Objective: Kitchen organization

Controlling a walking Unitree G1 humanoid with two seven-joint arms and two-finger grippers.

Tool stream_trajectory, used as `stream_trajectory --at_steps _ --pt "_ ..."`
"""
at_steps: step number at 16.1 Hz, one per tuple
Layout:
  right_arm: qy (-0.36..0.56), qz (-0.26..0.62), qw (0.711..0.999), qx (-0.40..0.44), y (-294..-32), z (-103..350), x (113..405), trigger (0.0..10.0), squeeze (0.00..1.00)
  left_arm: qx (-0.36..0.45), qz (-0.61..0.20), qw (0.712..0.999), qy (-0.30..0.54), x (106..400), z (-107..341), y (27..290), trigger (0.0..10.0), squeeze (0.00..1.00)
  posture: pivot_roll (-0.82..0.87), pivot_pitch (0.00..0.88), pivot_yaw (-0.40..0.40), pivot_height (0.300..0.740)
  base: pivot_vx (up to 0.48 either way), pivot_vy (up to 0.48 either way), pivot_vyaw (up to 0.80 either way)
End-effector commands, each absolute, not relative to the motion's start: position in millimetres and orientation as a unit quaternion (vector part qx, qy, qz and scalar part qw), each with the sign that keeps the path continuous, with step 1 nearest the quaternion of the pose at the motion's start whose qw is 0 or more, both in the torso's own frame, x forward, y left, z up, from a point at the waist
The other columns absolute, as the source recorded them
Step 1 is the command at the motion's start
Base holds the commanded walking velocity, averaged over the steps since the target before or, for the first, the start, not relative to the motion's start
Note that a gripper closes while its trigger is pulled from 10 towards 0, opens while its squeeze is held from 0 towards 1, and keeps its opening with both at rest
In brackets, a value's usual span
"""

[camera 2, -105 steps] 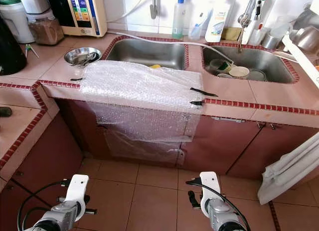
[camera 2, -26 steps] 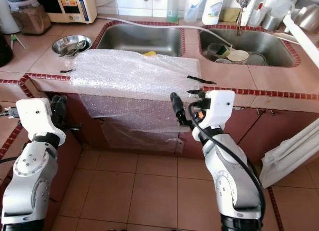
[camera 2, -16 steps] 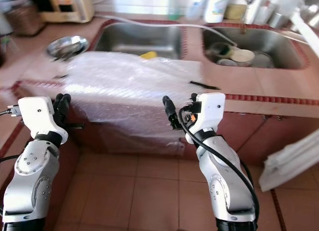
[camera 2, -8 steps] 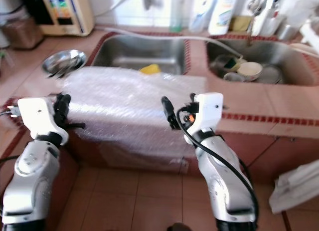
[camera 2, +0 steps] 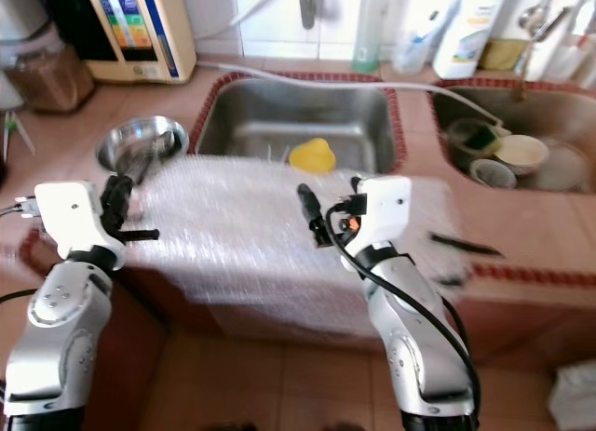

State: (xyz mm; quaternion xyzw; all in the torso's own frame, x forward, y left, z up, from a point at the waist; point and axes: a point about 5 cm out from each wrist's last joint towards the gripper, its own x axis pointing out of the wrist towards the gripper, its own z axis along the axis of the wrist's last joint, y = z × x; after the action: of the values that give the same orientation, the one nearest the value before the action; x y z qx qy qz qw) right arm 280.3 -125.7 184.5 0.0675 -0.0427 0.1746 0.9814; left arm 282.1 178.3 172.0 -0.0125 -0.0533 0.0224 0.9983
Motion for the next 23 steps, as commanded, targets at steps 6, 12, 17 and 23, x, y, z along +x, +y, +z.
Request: stream_trajectory --at_steps 6,12,17,23 --pt "-0.053 0.151 0.985 0.06 -134 186 283 10.0 0.0 -0.013 0.012 0.998 -0.052 284 171 167 10.0 0.0 -0.07 0.119 0.029 0.74 0.057 0.056 0.0" --pt "-0.059 0.137 0.987 0.051 -138 187 286 10.0 0.0 -0.029 0.005 0.998 -0.051 288 171 162 10.0 0.0 -0.08 0.104 0.027 0.74 0.0 -0.068 0.0" --pt "-0.063 0.137 0.988 0.038 -140 188 289 10.0 0.0 -0.035 0.006 0.998 -0.05 290 169 159 10.0 0.0 -0.08 0.086 0.018 0.74 0.0 -0.474 0.0" --pt "-0.08 0.15 0.985 0.026 -135 195 290 10.0 0.0 -0.037 0.018 0.998 -0.05 291 168 161 10.0 0.0 -0.08 0.079 0.011 0.74 0.0 -0.282 0.0"
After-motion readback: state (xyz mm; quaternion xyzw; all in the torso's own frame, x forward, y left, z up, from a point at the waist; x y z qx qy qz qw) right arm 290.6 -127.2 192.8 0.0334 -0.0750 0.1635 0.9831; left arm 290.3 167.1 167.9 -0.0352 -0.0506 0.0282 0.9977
